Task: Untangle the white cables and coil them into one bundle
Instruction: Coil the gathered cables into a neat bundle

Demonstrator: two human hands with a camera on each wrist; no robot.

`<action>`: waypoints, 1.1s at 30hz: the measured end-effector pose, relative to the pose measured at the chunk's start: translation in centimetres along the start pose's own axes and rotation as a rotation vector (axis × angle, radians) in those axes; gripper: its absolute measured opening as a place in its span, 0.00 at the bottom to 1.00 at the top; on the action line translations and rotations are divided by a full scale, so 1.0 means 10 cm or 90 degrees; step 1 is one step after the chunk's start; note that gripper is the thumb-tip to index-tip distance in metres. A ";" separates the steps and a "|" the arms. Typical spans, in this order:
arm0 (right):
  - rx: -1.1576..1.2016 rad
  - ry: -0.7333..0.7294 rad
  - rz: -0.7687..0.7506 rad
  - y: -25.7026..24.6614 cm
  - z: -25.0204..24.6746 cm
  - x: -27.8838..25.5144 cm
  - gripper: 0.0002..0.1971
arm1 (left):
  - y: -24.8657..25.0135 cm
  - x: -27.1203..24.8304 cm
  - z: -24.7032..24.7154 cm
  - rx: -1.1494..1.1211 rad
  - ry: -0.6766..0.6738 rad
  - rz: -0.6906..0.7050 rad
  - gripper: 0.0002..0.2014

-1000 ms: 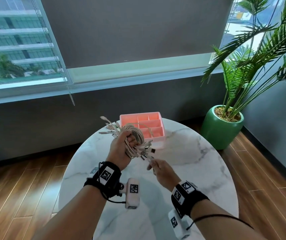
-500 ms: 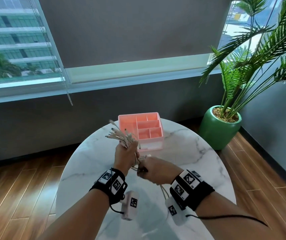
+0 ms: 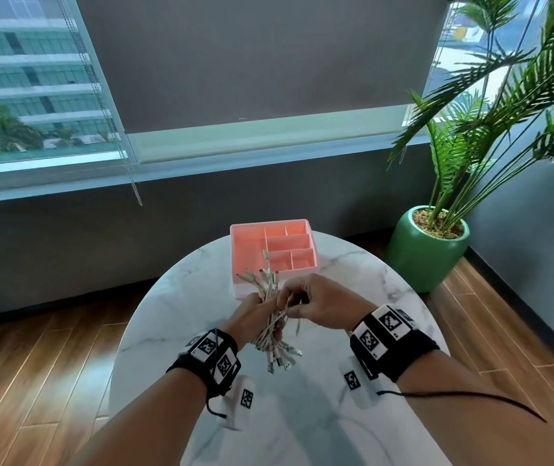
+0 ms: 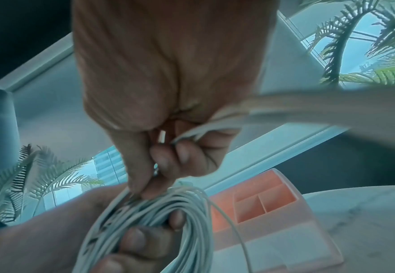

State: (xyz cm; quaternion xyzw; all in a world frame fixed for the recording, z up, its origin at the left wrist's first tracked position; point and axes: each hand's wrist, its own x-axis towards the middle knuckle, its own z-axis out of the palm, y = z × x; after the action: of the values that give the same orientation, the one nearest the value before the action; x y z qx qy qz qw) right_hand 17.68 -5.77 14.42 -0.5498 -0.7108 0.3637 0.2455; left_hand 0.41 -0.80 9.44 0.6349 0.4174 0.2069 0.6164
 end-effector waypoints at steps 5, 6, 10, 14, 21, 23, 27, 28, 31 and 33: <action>0.031 0.067 -0.007 0.14 -0.12 0.01 0.02 | -0.05 -0.06 -0.04 -0.032 -0.068 -0.031 0.30; 0.042 0.068 -0.007 0.16 -0.14 0.03 0.02 | -0.05 -0.08 -0.02 -0.035 -0.089 -0.037 0.31; 0.079 0.074 -0.024 0.12 -0.18 0.09 0.03 | 0.01 -0.14 0.09 -0.068 -0.178 -0.066 0.38; 0.106 0.062 -0.018 0.17 -0.25 0.12 0.03 | 0.06 -0.17 0.09 -0.085 -0.227 -0.057 0.36; 0.240 0.129 0.055 0.30 -0.24 0.03 0.05 | 0.13 -0.16 0.02 -0.130 -0.239 0.021 0.15; 0.261 0.152 0.080 0.39 -0.23 0.02 0.04 | 0.11 -0.15 -0.02 -0.186 -0.203 0.015 0.15; 0.345 0.173 0.145 0.54 -0.12 0.00 0.05 | 0.07 -0.10 -0.06 -0.302 -0.151 -0.005 0.14; 0.355 0.177 0.148 0.55 -0.07 -0.01 0.07 | 0.07 -0.10 -0.06 -0.331 -0.144 -0.009 0.14; 0.355 0.204 0.164 0.63 0.11 0.00 0.10 | 0.09 -0.09 -0.07 -0.427 -0.139 0.003 0.13; 0.392 0.212 0.182 0.69 0.26 0.00 0.12 | 0.10 -0.07 -0.10 -0.488 -0.131 0.015 0.13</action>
State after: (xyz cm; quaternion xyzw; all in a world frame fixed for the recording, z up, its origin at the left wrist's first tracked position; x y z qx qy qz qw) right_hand 19.93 -5.52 7.41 -0.5955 -0.4349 0.4961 0.4584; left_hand -0.53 -0.63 10.73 0.3812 0.2388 0.2902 0.8446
